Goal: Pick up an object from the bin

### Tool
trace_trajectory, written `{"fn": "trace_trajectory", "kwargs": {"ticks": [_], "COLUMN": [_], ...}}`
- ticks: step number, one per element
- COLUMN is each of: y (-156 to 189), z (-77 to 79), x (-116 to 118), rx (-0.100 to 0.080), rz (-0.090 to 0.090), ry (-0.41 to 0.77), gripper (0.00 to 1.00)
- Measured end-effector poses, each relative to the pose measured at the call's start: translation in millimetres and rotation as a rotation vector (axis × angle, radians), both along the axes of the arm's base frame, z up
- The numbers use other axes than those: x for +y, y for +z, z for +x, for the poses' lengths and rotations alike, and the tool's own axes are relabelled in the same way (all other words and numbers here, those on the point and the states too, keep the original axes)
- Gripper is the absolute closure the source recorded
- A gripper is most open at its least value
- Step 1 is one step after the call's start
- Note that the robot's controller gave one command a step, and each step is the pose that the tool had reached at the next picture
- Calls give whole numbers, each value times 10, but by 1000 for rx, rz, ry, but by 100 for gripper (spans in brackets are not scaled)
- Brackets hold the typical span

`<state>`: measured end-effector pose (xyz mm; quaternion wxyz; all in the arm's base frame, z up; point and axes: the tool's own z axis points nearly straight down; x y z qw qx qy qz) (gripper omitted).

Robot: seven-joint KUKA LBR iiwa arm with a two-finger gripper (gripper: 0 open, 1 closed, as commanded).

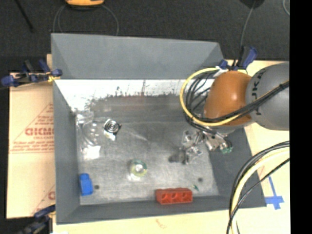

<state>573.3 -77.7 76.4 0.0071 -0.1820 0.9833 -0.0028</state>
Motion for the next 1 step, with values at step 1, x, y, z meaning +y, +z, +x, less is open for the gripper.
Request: {"fn": "trace_trajectory", "kwargs": {"ticks": [1], "y": [2257], "z": [49], "x": [-258], "rx": [1], "rz": [-2], "ry": [70], "gripper": [100]}}
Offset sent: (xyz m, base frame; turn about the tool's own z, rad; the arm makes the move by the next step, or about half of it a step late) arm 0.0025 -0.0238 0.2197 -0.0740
